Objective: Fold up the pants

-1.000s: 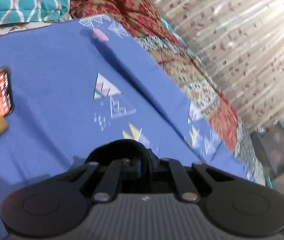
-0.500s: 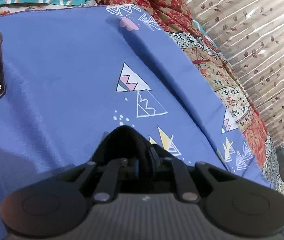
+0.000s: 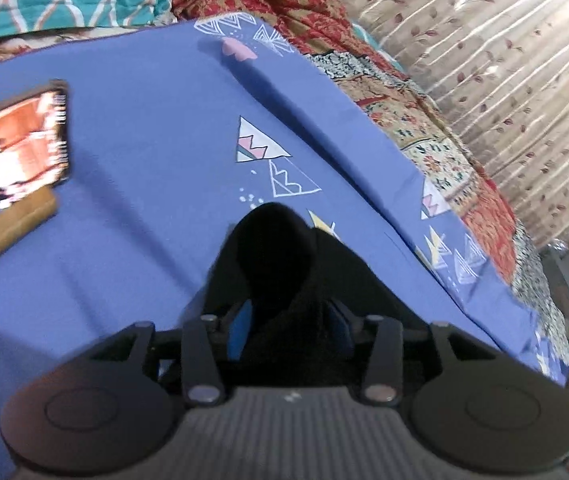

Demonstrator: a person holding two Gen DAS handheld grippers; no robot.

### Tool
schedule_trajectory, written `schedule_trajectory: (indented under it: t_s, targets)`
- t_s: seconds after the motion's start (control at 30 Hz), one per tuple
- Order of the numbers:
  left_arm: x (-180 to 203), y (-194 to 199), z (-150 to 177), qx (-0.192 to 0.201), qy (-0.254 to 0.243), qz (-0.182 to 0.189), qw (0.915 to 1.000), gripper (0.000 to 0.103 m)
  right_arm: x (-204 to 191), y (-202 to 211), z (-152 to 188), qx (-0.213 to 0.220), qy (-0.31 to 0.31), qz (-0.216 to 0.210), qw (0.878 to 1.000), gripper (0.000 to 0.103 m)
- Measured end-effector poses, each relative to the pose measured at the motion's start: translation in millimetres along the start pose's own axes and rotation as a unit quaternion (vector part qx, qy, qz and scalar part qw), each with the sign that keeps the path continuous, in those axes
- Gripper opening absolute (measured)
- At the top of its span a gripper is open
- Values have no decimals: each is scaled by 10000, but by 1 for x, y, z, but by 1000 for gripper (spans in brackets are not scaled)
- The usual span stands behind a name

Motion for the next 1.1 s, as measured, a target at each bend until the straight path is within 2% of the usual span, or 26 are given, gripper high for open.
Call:
schedule_trajectory:
  t_s: [0.17, 0.33, 0.43, 0.57, 0.67, 0.73, 0.83, 0.9, 0.97, 1.03, 1.07, 1.1]
  targets:
    - [-14, 29, 20, -135, 168, -41, 9998, 46, 12, 31, 27, 27, 31, -242, 9997, 63]
    - [-11, 37, 39, -243, 102, 141, 9996, 50, 5, 65, 63, -257, 41, -966, 9950, 63]
    - [-8, 35, 46, -333, -136, -21, 9993, 49, -13, 86, 92, -552, 380, -1550, 9856, 63]
    - [-5, 44, 50, -294, -288, 11, 9992, 46, -50, 116, 138, -935, 1059, -2348, 9617, 63]
    - [-10, 60, 54, -178, -217, 109, 9995, 45, -90, 137, 180, -1334, 1742, -2857, 9329, 63]
    - [-19, 76, 56, -13, -94, 56, 9999, 46, -120, 152, 214, -1625, 2320, -3142, 9061, 63]
    - [-40, 99, 64, 188, 376, -22, 9991, 49, -163, 175, 268, -1946, 3173, -3479, 8605, 62]
    - [-51, 107, 69, 245, 718, 16, 9971, 55, -189, 188, 302, -2086, 3645, -3653, 8307, 61]
    - [-58, 105, 71, 234, 956, 203, 9949, 68, -213, 198, 330, -2191, 3989, -3780, 8062, 60]
    - [-60, 96, 71, 187, 1031, 327, 9940, 76, -233, 204, 357, -2295, 4275, -3865, 7844, 56]
    - [-59, 91, 72, 196, 966, 317, 9946, 66, -241, 205, 370, -2346, 4417, -3845, 7759, 53]
    - [-58, 85, 72, 144, 823, 208, 9963, 50, -249, 205, 381, -2419, 4519, -3814, 7693, 50]
Point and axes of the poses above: each gripper's, at about its wrist camera, not at the fingertips, and y roughly against the way its jaws point, x to its right, z to its underside, the point moved 3 cm from there along -y, roughly the way its jaws point, and after that the axes turned 11 degrees about z, right-handed, at the moved point
